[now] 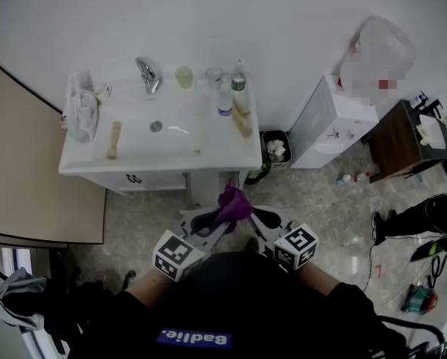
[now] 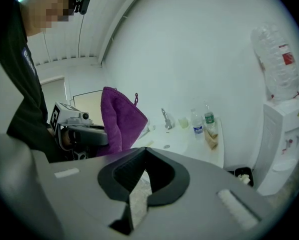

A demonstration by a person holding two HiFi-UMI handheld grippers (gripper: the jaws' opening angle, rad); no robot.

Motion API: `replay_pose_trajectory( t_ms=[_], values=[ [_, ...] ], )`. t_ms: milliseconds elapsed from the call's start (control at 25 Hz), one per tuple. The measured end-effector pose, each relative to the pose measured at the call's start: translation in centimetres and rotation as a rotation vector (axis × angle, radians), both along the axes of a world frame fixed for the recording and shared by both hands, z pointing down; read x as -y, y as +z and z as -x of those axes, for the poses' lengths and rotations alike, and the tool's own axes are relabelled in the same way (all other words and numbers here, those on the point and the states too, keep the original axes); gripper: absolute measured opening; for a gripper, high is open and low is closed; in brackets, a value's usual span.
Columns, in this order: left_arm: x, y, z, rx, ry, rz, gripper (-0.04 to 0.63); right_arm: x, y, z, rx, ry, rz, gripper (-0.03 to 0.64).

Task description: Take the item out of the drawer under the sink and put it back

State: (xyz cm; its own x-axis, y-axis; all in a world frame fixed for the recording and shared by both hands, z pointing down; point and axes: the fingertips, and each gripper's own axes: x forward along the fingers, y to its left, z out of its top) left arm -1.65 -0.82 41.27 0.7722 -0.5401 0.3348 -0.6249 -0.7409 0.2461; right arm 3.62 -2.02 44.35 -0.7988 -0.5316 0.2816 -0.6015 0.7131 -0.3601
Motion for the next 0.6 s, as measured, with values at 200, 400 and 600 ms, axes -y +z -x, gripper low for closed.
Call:
replay_pose_trajectory(
  t_ms=[200, 400, 600],
  values=[
    [0.0, 0.2, 0.1, 0.017, -0.004, -0.006, 0.089, -0.1, 0.1, 0.2, -0.003, -0.006, 0.006, 0.002],
    [0.5, 0.9, 0.7, 0.045, -0.016, -0.009, 0.091, 0.0, 0.5, 0.5, -0.009, -0.005, 0.018, 0.002],
    [0.9, 2.6, 1.0, 0.076, -0.020, 0.010, 0.091, 0.0, 1.1, 0.4, -0.015, -0.001, 0.029, 0.002]
  ],
)
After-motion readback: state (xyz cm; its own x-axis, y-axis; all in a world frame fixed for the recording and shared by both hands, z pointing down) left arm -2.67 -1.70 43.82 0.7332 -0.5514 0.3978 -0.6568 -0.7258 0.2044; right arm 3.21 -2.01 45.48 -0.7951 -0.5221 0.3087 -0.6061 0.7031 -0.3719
